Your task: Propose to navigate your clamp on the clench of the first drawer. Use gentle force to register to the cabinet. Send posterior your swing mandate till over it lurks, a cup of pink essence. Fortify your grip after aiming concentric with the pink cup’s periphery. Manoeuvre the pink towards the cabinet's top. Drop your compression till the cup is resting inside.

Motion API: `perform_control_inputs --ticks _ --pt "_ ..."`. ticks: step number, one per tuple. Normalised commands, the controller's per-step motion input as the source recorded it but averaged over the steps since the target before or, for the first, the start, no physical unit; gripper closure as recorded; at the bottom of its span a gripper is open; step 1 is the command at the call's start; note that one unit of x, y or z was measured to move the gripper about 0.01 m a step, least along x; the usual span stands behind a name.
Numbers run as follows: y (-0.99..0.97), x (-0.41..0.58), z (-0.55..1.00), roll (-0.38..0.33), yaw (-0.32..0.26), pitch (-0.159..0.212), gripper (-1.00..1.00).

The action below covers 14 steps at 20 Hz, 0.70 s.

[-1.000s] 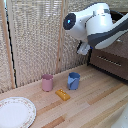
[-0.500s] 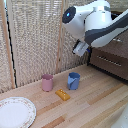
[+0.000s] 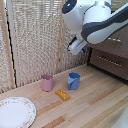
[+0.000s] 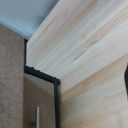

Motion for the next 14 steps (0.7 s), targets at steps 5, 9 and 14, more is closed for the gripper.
perform_control_inputs --ticks 5,9,14 --pt "0.38 0.377 0.14 0.254 -0.157 0.078 -1.00" --pt "0.39 0.444 0.08 0.235 -0.149 0.125 -1.00" --pt "0.42 0.491 0.09 0.216 -0.135 0.138 -1.00"
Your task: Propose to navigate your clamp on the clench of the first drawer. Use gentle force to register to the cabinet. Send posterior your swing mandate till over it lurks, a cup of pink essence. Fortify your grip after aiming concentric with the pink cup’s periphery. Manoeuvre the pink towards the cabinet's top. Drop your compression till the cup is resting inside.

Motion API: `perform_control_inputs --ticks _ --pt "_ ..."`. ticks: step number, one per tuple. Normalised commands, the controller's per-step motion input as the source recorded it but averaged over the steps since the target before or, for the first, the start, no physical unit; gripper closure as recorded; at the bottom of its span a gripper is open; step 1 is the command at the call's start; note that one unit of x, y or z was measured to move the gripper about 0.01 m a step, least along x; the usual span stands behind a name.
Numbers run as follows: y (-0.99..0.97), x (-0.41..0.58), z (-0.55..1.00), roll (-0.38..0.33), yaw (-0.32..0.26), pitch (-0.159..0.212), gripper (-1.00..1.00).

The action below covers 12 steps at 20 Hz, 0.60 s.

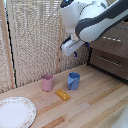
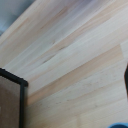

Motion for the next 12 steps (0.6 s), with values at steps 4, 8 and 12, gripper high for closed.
perform_control_inputs --ticks 4,8,12 --pt "0.47 0.510 0.14 0.208 -0.118 0.121 -1.00" --pt "0.48 0.521 0.15 0.203 -0.113 0.122 -1.00" --pt "0.48 0.533 0.05 0.182 -0.119 0.129 -1.00"
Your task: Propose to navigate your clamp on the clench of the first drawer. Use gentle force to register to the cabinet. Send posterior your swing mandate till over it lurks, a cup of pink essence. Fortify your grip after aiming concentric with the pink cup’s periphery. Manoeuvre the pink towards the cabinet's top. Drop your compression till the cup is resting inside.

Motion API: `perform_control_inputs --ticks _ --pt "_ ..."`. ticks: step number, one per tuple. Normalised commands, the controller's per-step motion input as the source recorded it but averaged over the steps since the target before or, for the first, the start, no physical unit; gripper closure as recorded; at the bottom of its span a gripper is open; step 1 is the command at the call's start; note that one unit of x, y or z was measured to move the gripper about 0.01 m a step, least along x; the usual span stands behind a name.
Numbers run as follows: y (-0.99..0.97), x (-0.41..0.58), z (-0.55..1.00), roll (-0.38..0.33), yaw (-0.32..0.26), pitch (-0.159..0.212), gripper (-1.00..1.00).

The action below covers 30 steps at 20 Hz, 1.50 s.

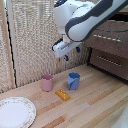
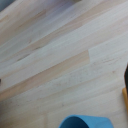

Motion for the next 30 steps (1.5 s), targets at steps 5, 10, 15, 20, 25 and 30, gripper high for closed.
perform_control_inputs --ticks 5,10,15,20,25,30 --pt "0.44 0.515 -0.07 0.148 -0.140 0.104 -1.00" --pt "0.44 0.511 -0.13 0.135 -0.145 0.125 -1.00" --pt "0.41 0.493 -0.26 0.104 -0.162 0.119 -1.00" --pt "0.24 0.559 -0.31 0.054 -0.190 0.073 -1.00" --pt "0.15 0.532 -0.27 0.020 -0.219 0.027 -1.00" --pt "0.20 0.447 -0.28 0.001 -0.206 0.001 -1.00"
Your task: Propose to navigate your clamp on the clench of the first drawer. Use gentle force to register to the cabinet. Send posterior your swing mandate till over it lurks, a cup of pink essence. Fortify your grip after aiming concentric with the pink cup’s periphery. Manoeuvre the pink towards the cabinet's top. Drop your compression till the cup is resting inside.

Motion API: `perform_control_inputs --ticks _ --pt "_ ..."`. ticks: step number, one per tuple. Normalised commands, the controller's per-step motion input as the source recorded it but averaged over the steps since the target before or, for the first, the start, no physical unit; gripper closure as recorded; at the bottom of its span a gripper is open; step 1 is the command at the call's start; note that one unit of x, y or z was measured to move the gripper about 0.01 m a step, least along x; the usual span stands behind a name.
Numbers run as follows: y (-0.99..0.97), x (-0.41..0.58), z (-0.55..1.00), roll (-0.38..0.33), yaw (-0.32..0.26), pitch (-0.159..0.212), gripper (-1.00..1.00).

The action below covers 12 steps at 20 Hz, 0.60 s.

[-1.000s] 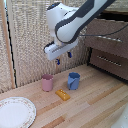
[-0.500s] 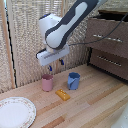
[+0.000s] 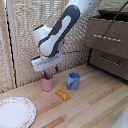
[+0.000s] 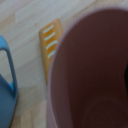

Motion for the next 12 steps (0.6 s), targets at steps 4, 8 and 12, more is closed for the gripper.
perform_control_inputs --ticks 4,8,12 --pt "-0.01 0.135 -0.30 0.006 -0.135 0.000 -1.00" --pt "-0.12 -0.122 -0.22 0.000 -0.135 0.000 -1.00" --pt "-0.12 -0.185 -0.13 0.001 -0.114 -0.008 -1.00"
